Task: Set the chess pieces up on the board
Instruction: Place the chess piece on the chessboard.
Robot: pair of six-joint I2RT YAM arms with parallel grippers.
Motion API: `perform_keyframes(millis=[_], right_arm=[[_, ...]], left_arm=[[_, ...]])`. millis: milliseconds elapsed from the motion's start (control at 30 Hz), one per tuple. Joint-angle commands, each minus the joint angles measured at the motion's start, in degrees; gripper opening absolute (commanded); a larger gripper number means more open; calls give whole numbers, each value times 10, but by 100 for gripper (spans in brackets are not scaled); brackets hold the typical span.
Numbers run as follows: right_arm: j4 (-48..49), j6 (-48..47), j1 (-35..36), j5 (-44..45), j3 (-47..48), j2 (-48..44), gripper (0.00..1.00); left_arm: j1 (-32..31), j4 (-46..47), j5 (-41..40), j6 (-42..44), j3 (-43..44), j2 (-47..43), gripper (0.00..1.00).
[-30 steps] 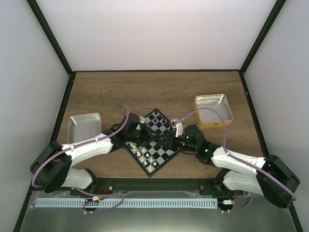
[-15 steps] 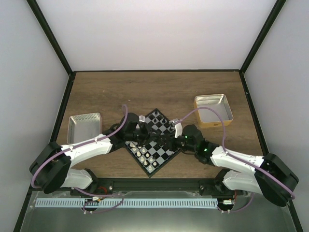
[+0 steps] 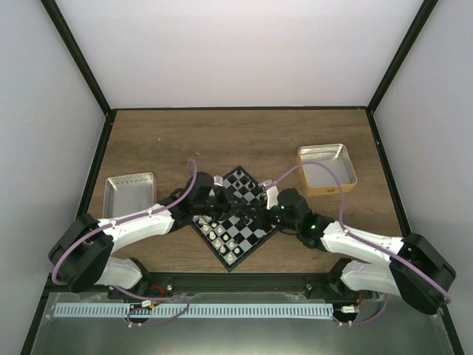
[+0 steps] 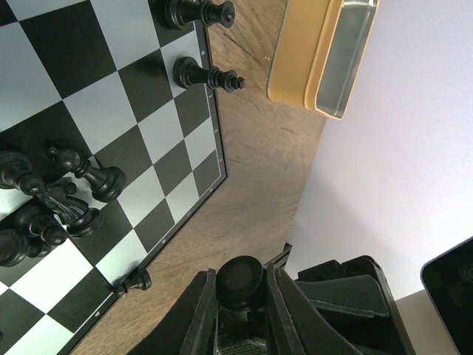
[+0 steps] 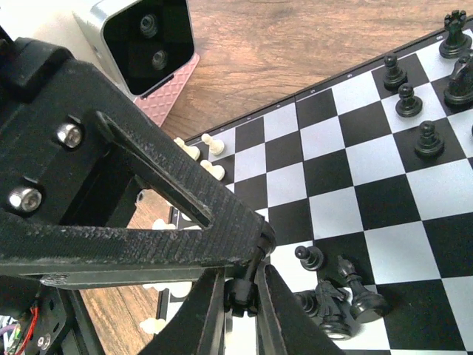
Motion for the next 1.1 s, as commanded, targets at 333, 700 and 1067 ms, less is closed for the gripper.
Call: perform_keyframes(millis=[333,700,1067], right_arm=[[-273,4,-14,93,123,-2,1],[-591,1,-112,91,262,103,1],[-692,-21,-145,86,332,214,1]], left_arm=[[1,-134,-144,167,51,-22,57],[2,-182,-249,398,72,-79,59],[3,-197,-281,498,53,-135,60]])
